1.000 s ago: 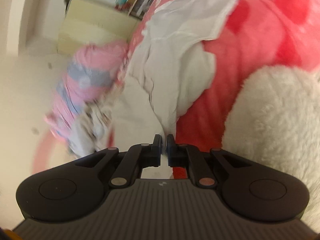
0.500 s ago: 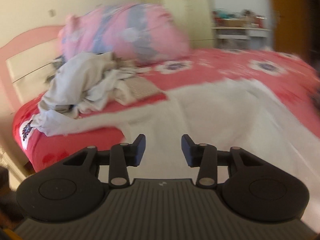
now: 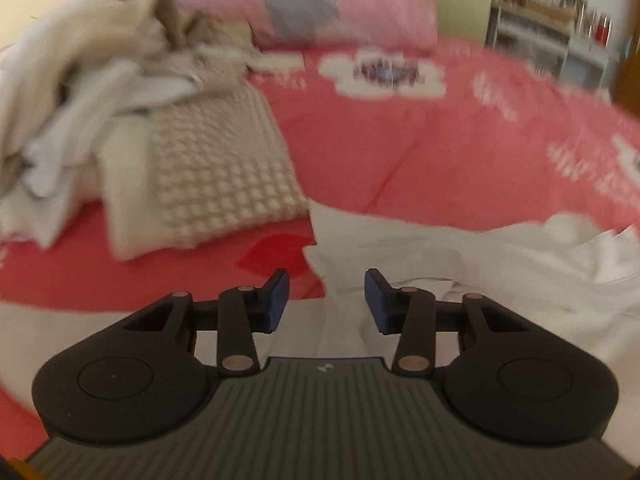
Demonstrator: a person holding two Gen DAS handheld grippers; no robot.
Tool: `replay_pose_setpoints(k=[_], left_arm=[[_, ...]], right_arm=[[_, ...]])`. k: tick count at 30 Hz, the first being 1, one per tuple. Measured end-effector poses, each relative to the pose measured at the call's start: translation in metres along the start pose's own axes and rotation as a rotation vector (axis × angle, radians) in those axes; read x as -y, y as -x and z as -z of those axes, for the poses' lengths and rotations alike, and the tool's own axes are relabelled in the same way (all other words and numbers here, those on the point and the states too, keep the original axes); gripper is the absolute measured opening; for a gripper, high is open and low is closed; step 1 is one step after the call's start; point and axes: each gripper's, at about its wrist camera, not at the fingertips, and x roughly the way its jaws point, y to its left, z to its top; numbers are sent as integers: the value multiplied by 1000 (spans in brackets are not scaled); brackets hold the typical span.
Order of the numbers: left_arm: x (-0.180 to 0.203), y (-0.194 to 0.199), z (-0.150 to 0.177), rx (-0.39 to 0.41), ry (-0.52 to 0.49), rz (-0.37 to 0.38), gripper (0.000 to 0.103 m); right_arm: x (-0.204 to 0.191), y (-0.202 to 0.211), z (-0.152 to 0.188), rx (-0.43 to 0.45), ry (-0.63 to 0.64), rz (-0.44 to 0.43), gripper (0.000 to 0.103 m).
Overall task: Fold clothes
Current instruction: 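Hold the shirt edge with the left gripper while the right gripper pulls fabric across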
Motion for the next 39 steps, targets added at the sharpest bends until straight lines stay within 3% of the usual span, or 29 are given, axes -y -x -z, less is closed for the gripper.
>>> replay_pose_setpoints(k=[1, 2, 3, 4, 10, 15, 19, 21, 23, 26, 28, 30, 34, 37, 39], left_arm=[[0, 0, 0, 0, -1, 0, 8], [0, 0, 0, 0, -2, 0, 8], [0, 1, 0, 0, -2, 1, 8], [0, 1, 0, 0, -1, 2, 8], [-4, 5, 1, -4, 23, 25, 7], [-4, 4, -1, -15, 33, 24, 7], [-3, 5, -2, -24, 47, 15, 7], [-3, 6, -1, -28, 46, 8, 7], [-1, 7, -1, -30, 43, 0, 7], [2, 10, -1, -32, 40, -7, 7], [1, 12, 0, -31, 45, -5, 8], [0, 14, 1, -29, 51, 0, 12], [-2, 17, 2, -19, 73, 24, 19], [-3, 17, 2, -14, 97, 39, 25], [-1, 11, 0, -12, 104, 36, 27]], right_arm=[[3, -11, 0, -29, -6, 2, 26], [7, -10, -1, -14, -29, -2, 9], [11, -10, -2, 1, -51, -7, 1], [15, -9, -3, 16, -74, -11, 1], [110, 95, 30, 362, -463, -124, 1], [178, 90, 84, 314, -657, -70, 1], [192, 76, 99, 332, -756, -140, 1], [194, 66, 97, 319, -778, -185, 5], [195, 54, 92, 253, -779, -120, 7], [202, 48, 89, 177, -828, -39, 23], [206, 67, 92, 201, -866, -60, 35], [208, 91, 94, 227, -874, -64, 55], [202, 160, 101, 214, -792, -122, 55], [181, 201, 118, 148, -711, -217, 55], [155, 215, 139, 77, -639, -226, 54]])
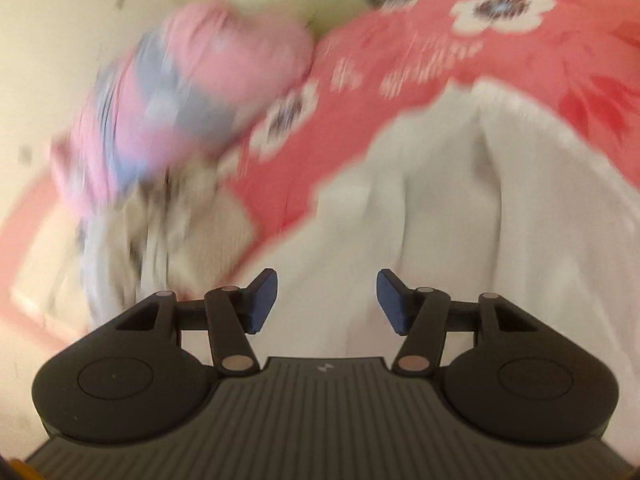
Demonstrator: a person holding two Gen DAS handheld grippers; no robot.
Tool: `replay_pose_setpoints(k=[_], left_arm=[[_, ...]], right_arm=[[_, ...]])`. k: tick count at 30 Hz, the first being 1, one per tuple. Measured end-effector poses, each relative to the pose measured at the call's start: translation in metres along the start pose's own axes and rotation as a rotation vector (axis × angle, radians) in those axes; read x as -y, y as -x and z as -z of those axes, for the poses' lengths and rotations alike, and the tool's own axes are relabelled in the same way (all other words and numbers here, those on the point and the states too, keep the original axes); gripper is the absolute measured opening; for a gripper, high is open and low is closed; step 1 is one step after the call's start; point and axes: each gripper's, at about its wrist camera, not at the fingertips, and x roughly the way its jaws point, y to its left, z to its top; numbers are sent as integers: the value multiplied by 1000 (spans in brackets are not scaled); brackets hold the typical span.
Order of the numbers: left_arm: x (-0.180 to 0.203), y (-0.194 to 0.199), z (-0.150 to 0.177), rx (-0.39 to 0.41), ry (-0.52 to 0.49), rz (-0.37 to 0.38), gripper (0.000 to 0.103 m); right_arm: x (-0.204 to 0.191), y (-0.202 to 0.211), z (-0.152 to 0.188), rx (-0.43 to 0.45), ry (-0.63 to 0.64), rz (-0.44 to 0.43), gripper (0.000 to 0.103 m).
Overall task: Fold clothes
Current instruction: 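Hold the shirt edge with the left gripper while the right gripper pulls fabric across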
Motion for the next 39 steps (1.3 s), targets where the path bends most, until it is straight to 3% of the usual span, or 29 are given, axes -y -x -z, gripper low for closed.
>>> replay_pose_setpoints(k=[4, 6, 11, 15, 18, 20, 23, 26, 30, 33, 36, 39], left_arm=[[4, -2, -1, -2, 9, -37, 23], [7, -3, -1, -3, 19, -62, 16], [8, 0, 1, 1, 53, -86, 16], [8, 0, 1, 5, 53, -91, 13], [8, 4, 0, 10, 50, -88, 11], [9, 7, 1, 14, 50, -81, 11], [8, 7, 1, 9, 49, -81, 12], [6, 5, -1, -10, 65, -73, 22], [6, 5, -1, -20, 92, -45, 50], [7, 1, 0, -33, 95, -32, 57], [7, -5, 3, -56, 104, -40, 58], [5, -5, 7, -59, 114, -40, 58]], right_arm=[[-12, -8, 43, -78, 72, 21, 43], [-16, -20, 60, -103, 96, 22, 39], [-25, -54, 84, -186, 206, 89, 35], [-36, -50, 95, -201, 262, 63, 3], [-45, -28, 102, -103, 299, 110, 2], [-43, -5, 101, 2, 241, 108, 2], [-33, 12, 111, 85, 166, 171, 2], [-14, 8, 123, 80, 89, 231, 2], [-3, 14, 130, 119, 29, 247, 5], [-10, 22, 132, 144, 75, 282, 6], [-22, 31, 133, 161, 146, 340, 6], [-41, 50, 139, 194, 221, 335, 6]])
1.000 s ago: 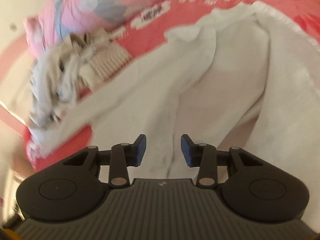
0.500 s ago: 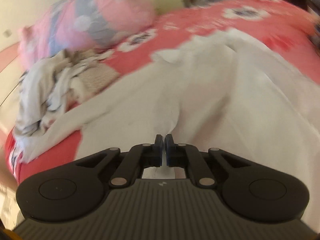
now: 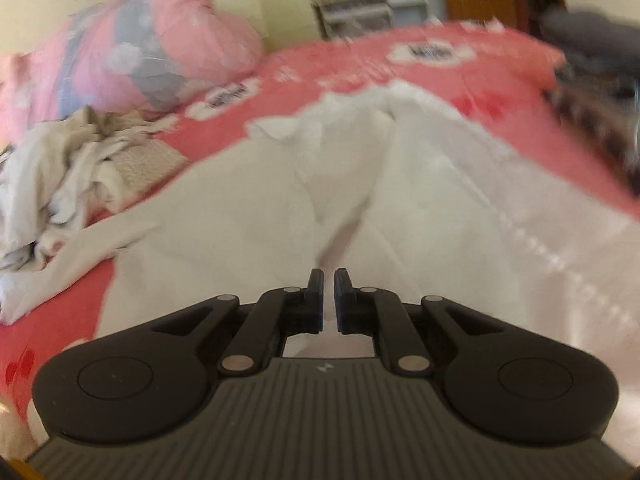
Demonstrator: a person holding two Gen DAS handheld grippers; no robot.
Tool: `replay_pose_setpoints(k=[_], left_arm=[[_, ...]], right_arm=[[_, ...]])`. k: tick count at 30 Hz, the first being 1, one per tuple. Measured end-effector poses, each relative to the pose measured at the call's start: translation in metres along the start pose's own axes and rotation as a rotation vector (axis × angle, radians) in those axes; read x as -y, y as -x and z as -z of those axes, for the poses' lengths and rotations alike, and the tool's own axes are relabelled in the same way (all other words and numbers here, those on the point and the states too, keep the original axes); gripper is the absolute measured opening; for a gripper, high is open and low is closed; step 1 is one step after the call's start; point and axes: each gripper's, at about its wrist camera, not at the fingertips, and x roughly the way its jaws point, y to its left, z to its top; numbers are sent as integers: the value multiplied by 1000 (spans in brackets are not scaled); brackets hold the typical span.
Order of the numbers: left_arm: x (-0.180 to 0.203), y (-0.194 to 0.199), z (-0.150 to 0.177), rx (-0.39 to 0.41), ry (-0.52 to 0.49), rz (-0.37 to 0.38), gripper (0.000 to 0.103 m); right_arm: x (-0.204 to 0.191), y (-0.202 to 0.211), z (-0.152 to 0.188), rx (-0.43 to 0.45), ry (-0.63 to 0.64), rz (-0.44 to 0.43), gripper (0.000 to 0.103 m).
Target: Fold clothes
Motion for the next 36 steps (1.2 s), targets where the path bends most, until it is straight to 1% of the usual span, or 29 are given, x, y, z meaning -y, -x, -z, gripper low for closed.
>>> replay_pose_setpoints(k=[2, 3, 5, 6, 9, 11, 13, 15, 16, 18, 21, 22, 23, 25, 26, 28, 30, 31, 32, 33, 34, 36], left_arm=[[-3, 1, 2, 2, 7, 5, 57], [-4, 1, 3, 1, 14, 9, 55], [-6, -1, 4, -4, 26, 16, 52], [-7, -3, 4, -11, 29, 15, 50], [-2, -7, 7, -50, 5, -28, 49], [3, -8, 10, -66, -19, -66, 50], [12, -1, 17, -56, -73, -130, 51], [22, 10, 23, -32, -142, -175, 52], [28, 15, 26, -13, -173, -202, 52], [41, 24, 31, 32, -237, -249, 51], [65, 27, 34, 74, -352, -277, 49], [74, 23, 35, 72, -402, -284, 49], [80, 16, 35, 59, -436, -308, 49], [91, 1, 36, 28, -496, -361, 46], [93, -6, 34, 18, -497, -371, 44], [92, -17, 32, 0, -483, -389, 43], [89, -23, 30, -12, -456, -414, 34], [87, -26, 29, -15, -444, -431, 31], [85, -29, 27, -17, -429, -446, 24], [83, -32, 24, -19, -409, -457, 20], [80, -34, 22, -21, -387, -459, 19], [77, -35, 21, -15, -357, -461, 7]], right_arm=[[-22, 23, 7, 20, 105, -79, 6], [-33, 33, 13, 21, 160, -129, 6], [-60, 52, 32, 18, 280, -218, 7], [-68, 59, 40, 18, 307, -234, 8], [-79, 72, 64, -17, 281, -276, 9], [-79, 77, 76, -41, 242, -299, 9], [-85, 86, 94, -54, 246, -307, 9], [-90, 96, 111, -64, 262, -308, 9], [-91, 98, 118, -76, 244, -306, 9], [-81, 104, 132, -93, 160, -309, 9], [-66, 112, 145, -98, 51, -299, 9], [-61, 114, 148, -94, 22, -294, 9], [-56, 116, 151, -90, -7, -289, 10], [-48, 123, 161, -76, -36, -287, 11], [-46, 127, 161, -66, -38, -288, 11], [-43, 133, 163, -47, -41, -290, 11], [-40, 138, 165, -28, -43, -292, 11], [-39, 140, 165, -20, -43, -293, 11], [-38, 142, 165, -14, -45, -292, 11], [-36, 143, 165, -9, -47, -292, 11], [-35, 143, 166, -6, -51, -291, 11], [-32, 144, 166, -1, -60, -289, 11]])
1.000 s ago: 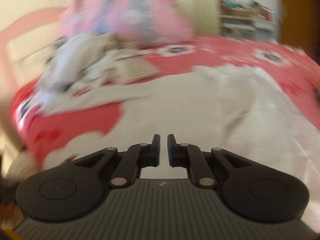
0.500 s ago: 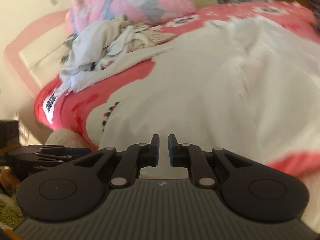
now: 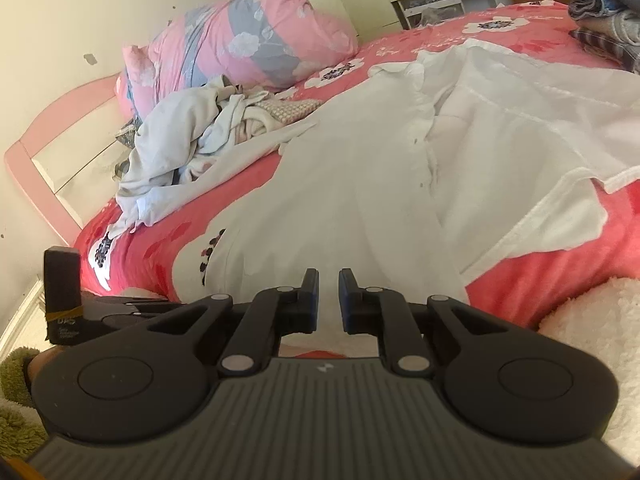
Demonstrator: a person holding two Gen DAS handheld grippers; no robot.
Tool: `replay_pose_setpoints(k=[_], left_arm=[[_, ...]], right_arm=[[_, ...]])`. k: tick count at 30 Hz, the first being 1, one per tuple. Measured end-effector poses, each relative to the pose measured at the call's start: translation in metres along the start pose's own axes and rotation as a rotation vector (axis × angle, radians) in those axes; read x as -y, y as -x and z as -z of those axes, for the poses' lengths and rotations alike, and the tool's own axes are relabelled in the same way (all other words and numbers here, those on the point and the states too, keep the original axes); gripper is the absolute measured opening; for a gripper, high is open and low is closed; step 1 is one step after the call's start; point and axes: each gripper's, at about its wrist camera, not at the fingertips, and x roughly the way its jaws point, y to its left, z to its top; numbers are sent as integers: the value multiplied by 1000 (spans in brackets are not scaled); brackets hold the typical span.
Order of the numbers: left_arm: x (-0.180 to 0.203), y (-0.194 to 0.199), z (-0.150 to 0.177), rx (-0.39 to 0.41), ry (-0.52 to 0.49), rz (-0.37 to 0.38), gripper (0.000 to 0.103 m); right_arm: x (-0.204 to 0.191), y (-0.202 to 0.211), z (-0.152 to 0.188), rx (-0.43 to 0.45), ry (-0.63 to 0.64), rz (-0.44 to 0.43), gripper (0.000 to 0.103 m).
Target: Fold clothes
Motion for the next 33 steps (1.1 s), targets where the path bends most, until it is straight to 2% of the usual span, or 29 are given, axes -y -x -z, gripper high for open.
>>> replay_pose_setpoints(k=[3, 5, 8, 10, 13, 17, 19, 22, 23, 27, 29, 32, 33], left_arm=[[-1, 3, 2, 8, 31, 19, 2], [-8, 14, 2, 2, 88, 94, 2], [-31, 45, 0, 5, 281, 396, 2], [-46, 64, 1, 57, 404, 589, 2], [-62, 63, 10, 80, 490, 679, 2], [-82, 34, 29, -16, 611, 658, 2], [-92, 35, 36, 14, 674, 711, 2], [-107, 45, 41, 123, 728, 765, 2], [-108, 46, 41, 135, 726, 757, 2], [-101, 32, 41, 5, 615, 550, 2], [-101, 35, 44, 0, 631, 552, 2], [-100, 53, 44, 87, 595, 571, 2], [-102, 53, 45, 82, 590, 558, 2]], right_arm=[[6, 1, 1, 5, -13, 3, 11], [8, 1, 0, 9, -20, 4, 11], [8, 0, -1, 14, -15, 8, 11], [5, 0, -2, 20, 0, 10, 11], [4, -3, -3, 27, 4, 8, 11], [6, -10, -4, 12, -20, 12, 11], [3, -10, -4, 14, -12, 15, 11], [2, -10, -5, 12, -2, 25, 11], [2, -10, -5, 10, 0, 29, 11], [3, -14, -4, -6, -6, 41, 11], [3, -16, -5, -11, -9, 40, 11], [-2, -16, -6, -6, 13, 38, 11], [-3, -16, -6, -6, 22, 39, 11]])
